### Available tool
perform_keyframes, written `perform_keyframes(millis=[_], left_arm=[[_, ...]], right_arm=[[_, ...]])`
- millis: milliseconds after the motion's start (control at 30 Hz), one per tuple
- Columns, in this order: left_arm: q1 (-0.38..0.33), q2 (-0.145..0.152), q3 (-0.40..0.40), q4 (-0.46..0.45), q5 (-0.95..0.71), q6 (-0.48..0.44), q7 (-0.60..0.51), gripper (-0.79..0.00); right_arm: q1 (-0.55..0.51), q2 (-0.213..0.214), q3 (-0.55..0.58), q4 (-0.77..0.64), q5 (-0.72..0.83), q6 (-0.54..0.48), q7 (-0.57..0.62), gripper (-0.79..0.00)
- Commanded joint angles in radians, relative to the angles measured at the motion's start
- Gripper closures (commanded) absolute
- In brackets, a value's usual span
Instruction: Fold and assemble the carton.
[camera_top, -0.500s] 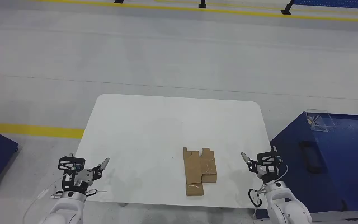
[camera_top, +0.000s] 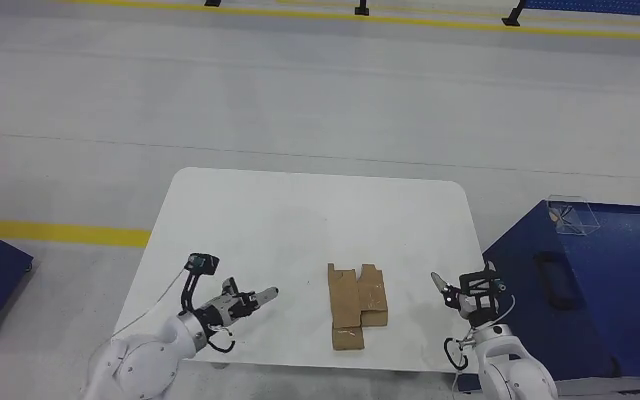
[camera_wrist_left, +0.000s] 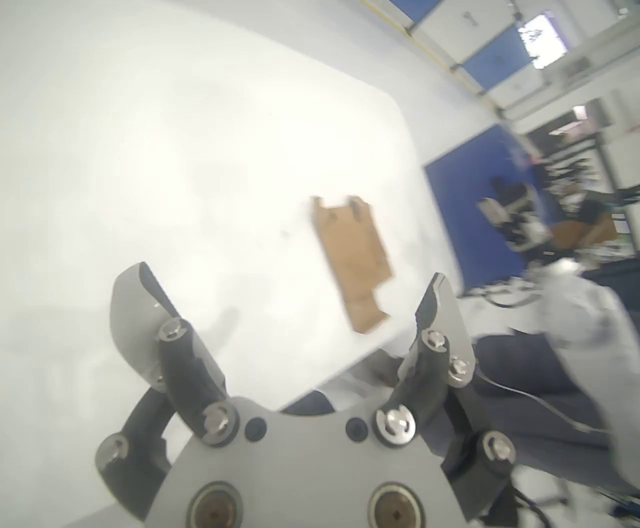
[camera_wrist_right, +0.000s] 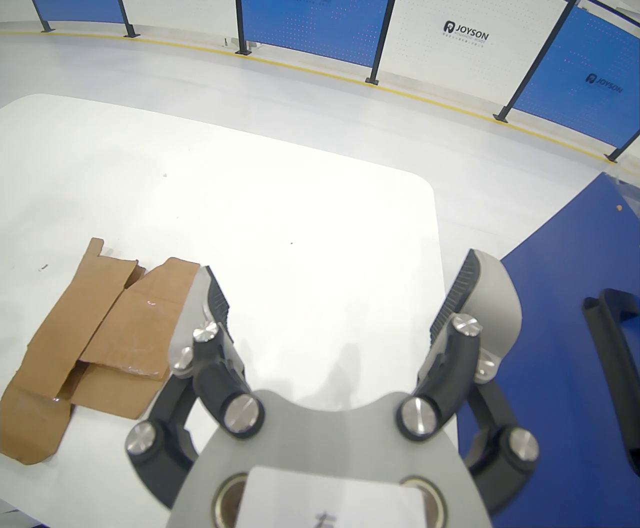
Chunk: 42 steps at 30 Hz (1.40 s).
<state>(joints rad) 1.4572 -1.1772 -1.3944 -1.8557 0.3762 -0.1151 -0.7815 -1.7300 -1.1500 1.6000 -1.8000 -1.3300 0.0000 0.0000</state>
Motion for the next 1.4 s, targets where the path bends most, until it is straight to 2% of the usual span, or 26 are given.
perform_keyframes(millis=[0, 100, 367, 433, 533, 667, 767, 833, 900, 1133, 1367], left_arm=[[-0.085, -0.01, 0.069, 0.067, -0.17, 0.017, -0.064, -0.785], [-0.156, -0.023, 0.13, 0.148, -0.273, 0.06, -0.095, -0.785], [-0.153, -0.024, 0.133, 0.148, -0.286, 0.06, -0.094, -0.785], [-0.16, -0.027, 0.161, 0.176, -0.344, 0.038, -0.129, -0.785], [-0.209, -0.045, 0.244, 0.265, -0.335, 0.015, -0.049, -0.785], [-0.292, -0.077, 0.359, 0.401, -0.374, -0.026, 0.023, -0.785], [-0.355, -0.1, 0.429, 0.502, -0.367, -0.027, 0.068, -0.785], [-0.389, -0.113, 0.459, 0.559, -0.373, -0.015, 0.091, -0.785], [-0.422, -0.124, 0.481, 0.608, -0.386, 0.007, 0.087, -0.785], [-0.498, -0.156, 0.555, 0.739, -0.392, 0.054, 0.067, -0.785], [-0.552, -0.197, 0.616, 0.858, -0.449, 0.019, 0.067, -0.785]], right_arm=[[0.0, 0.0, 0.0, 0.0, 0.0, 0.0, 0.0, -0.785], [0.0, 0.0, 0.0, 0.0, 0.0, 0.0, 0.0, -0.785], [0.0, 0.0, -0.002, 0.001, 0.012, -0.008, 0.006, -0.785], [0.025, -0.002, 0.011, 0.008, 0.133, -0.063, 0.079, -0.785], [0.113, -0.001, 0.028, 0.075, 0.382, -0.166, 0.276, -0.785], [0.265, -0.001, 0.014, 0.238, 0.686, -0.267, 0.553, -0.785], [0.362, 0.001, -0.01, 0.363, 0.859, -0.316, 0.742, -0.785], [0.409, 0.001, -0.034, 0.429, 0.919, -0.335, 0.816, -0.785], [0.454, -0.002, -0.068, 0.491, 0.95, -0.347, 0.863, -0.785], [0.54, -0.02, -0.188, 0.632, 1.009, -0.396, 0.88, -0.785], [0.631, -0.034, -0.261, 0.77, 1.136, -0.457, 0.968, -0.785]])
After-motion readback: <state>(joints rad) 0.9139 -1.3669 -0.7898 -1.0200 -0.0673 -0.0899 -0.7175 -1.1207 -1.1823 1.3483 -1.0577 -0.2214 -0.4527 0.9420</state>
